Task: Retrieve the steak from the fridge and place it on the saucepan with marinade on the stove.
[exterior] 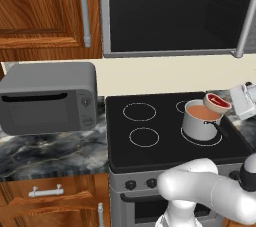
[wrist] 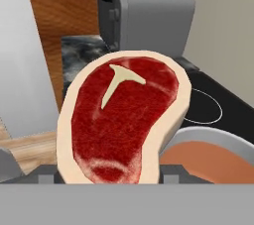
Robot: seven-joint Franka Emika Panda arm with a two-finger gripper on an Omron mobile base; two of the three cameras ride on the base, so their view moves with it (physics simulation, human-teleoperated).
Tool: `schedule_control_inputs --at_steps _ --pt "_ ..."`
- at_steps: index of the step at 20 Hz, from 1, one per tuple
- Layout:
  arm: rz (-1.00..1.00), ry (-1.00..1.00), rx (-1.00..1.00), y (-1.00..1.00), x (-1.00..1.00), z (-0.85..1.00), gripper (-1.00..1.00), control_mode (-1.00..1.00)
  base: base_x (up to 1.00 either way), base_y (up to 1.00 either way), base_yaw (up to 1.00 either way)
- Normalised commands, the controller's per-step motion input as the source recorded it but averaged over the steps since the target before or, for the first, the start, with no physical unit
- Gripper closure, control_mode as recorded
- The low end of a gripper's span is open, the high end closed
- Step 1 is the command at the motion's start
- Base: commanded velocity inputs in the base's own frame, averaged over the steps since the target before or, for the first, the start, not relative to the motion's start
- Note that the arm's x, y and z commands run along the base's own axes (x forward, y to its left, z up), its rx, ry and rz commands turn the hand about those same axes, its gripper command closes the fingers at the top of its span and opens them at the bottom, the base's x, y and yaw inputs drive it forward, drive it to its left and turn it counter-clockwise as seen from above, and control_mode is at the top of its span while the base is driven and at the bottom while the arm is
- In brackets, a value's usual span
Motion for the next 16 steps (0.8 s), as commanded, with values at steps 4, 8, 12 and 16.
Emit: schedule_control_inputs --at_steps 4,8,12,16 --pt "0.0 0.0 0.01 -0.08 0.14 -0.06 1.0 -1.0 0.0 0.0 0.0" --pt "0.0 0.0 0.0 -0.01 0.14 -0.03 1.0 -1.0 0.0 0.0 0.0" --pt "0.0 0.0 0.0 0.0 0.14 -0.08 1.0 -1.0 0.0 0.0 0.0" --pt "0.0 0.0 0.0 0.0 0.13 -0.15 1.0 -1.0 0.0 0.0 0.0"
